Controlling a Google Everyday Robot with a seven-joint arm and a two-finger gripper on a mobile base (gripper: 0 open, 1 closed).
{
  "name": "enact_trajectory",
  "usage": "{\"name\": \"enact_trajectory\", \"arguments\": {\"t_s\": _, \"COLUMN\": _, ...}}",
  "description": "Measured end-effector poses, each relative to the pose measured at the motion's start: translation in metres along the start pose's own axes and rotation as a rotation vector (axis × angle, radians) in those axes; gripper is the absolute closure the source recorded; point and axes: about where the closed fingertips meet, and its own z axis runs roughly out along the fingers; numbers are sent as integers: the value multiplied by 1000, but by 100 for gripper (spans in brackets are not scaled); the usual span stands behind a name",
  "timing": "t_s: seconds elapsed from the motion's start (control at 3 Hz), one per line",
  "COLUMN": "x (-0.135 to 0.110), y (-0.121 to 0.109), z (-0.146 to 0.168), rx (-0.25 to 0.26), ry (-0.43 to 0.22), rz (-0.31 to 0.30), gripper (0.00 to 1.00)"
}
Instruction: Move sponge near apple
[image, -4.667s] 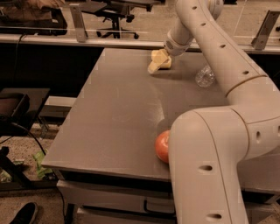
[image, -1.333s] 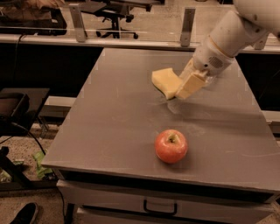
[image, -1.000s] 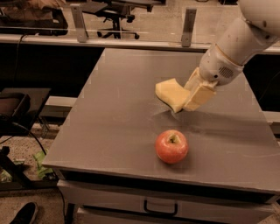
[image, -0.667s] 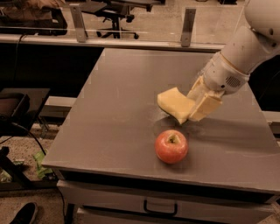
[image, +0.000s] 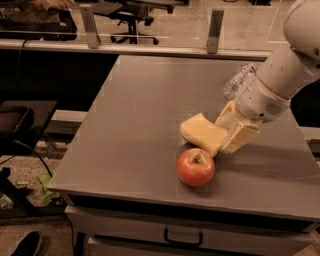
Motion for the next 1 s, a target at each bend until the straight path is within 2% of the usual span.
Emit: {"name": "enact_trajectory", "arguments": {"t_s": 1.0, "x": 11, "y": 10, "z": 8, "rx": -39, "ry": 14, "rz": -55, "gripper": 13}}
